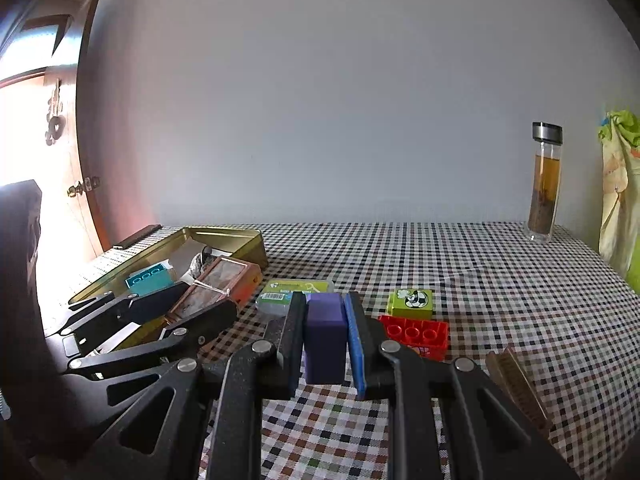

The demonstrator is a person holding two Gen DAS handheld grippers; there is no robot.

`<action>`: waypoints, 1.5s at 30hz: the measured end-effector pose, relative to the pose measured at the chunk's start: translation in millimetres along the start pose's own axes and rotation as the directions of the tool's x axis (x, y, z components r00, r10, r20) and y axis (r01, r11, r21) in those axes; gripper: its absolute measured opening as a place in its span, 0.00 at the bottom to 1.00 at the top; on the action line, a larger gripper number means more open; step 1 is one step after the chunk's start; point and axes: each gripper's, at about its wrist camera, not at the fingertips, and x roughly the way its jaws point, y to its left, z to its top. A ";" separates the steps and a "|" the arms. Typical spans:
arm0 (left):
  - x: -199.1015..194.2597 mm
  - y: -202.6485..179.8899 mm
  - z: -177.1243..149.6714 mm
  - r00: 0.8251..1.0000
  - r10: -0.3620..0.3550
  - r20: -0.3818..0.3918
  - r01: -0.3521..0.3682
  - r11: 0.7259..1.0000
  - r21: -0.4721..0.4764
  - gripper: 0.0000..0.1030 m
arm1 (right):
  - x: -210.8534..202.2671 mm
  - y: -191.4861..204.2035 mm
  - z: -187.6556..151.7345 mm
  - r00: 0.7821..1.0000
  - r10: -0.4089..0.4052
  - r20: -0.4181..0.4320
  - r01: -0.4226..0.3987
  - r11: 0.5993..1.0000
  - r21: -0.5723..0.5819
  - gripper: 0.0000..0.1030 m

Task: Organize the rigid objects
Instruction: 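Carry the card case in the left tool while the right tool carries the purple block toward the tin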

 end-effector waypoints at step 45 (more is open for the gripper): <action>-37.9 -6.4 -5.4 0.983 0.069 0.170 -0.074 0.997 0.023 0.42 | -24.0 17.1 -0.1 0.992 -0.038 0.122 0.044 0.998 -0.045 0.21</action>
